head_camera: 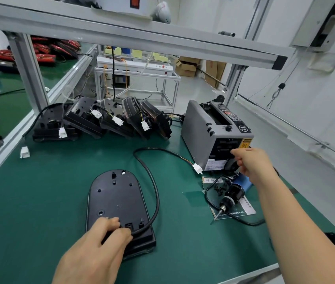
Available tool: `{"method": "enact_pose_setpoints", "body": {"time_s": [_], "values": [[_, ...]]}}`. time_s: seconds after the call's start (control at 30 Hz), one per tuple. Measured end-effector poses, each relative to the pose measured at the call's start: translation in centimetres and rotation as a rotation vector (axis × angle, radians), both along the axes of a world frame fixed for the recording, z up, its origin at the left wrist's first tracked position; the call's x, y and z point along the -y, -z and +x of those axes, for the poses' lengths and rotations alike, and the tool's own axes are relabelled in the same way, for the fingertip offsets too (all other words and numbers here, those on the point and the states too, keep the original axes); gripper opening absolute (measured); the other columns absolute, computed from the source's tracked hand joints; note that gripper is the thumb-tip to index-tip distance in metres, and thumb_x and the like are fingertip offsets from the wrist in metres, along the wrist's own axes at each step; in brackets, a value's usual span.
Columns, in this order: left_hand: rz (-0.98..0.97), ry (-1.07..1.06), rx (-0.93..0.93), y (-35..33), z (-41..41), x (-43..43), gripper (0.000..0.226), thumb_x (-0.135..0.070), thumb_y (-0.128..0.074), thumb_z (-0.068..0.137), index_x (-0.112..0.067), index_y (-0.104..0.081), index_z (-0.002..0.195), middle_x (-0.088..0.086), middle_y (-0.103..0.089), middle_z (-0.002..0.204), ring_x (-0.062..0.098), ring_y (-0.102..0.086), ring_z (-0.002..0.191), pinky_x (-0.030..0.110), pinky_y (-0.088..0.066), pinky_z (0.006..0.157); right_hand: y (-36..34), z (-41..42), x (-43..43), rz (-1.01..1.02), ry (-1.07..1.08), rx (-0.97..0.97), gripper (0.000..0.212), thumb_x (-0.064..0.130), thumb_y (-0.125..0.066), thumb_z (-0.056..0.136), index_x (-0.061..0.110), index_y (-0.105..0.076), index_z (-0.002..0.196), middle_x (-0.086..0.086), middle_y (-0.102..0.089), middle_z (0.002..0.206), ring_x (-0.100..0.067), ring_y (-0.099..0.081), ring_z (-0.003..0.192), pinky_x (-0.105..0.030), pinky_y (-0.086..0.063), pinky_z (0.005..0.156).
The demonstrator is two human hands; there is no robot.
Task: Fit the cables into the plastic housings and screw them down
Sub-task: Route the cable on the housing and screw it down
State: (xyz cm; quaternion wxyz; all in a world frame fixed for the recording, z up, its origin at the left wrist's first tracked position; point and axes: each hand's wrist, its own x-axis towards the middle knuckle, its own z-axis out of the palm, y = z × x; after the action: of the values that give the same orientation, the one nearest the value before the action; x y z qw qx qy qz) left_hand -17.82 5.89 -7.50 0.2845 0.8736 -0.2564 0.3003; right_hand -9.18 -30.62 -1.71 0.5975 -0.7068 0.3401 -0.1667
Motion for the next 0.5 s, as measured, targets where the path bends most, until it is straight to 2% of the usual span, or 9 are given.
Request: {"method": "enact_pose_setpoints", "body": {"time_s": [0.17, 0.3, 0.4, 0.5], "values": [[0.010, 0.003, 0.004, 0.0, 0.0, -0.1, 0.007, -0.031, -0.045, 0.083, -0.032, -0.051, 0.082, -0.004, -0.063, 0.082, 0.015, -0.065, 0.062, 0.022, -0.046, 0.044, 0.2, 1.0, 0.2, 0.144, 0.042, 0.051, 0.016, 0.013, -0.069, 0.084, 0.005, -0.061, 0.096, 0.000, -0.045, 0.059, -0.006, -0.037, 0.040, -0.013, -0.034, 0.034], [0.032, -0.020, 0.015, 0.0, 0.2, 0.1, 0.024, -0.028, -0.046, 0.083, -0.024, -0.066, 0.070, 0.000, -0.065, 0.079, 0.015, -0.066, 0.063, 0.021, -0.046, 0.044, 0.1, 1.4, -0.2, 0.163, 0.034, 0.061, 0.018, 0.014, -0.068, 0.084, 0.004, -0.062, 0.098, 0.000, -0.044, 0.058, -0.003, -0.036, 0.032, -0.012, -0.036, 0.035], [0.019, -0.006, 0.013, -0.3, 0.1, 0.2, 0.015, -0.027, -0.047, 0.082, -0.029, -0.060, 0.076, 0.000, -0.066, 0.079, 0.014, -0.066, 0.064, 0.021, -0.045, 0.043, 0.0, 1.6, -0.7, 0.163, 0.062, 0.072, 0.010, 0.012, -0.068, 0.084, 0.006, -0.060, 0.086, -0.001, -0.043, 0.059, -0.003, -0.035, 0.031, -0.012, -0.036, 0.035], [0.017, -0.002, 0.025, -0.1, 0.1, 0.1, 0.014, -0.026, -0.047, 0.081, -0.027, -0.059, 0.075, 0.000, -0.066, 0.079, 0.014, -0.066, 0.062, 0.019, -0.045, 0.045, 0.2, 1.7, -0.9, 0.163, 0.104, 0.101, 0.018, 0.010, -0.066, 0.084, 0.011, -0.052, 0.072, 0.000, -0.043, 0.057, -0.004, -0.034, 0.033, -0.012, -0.035, 0.034]]}}
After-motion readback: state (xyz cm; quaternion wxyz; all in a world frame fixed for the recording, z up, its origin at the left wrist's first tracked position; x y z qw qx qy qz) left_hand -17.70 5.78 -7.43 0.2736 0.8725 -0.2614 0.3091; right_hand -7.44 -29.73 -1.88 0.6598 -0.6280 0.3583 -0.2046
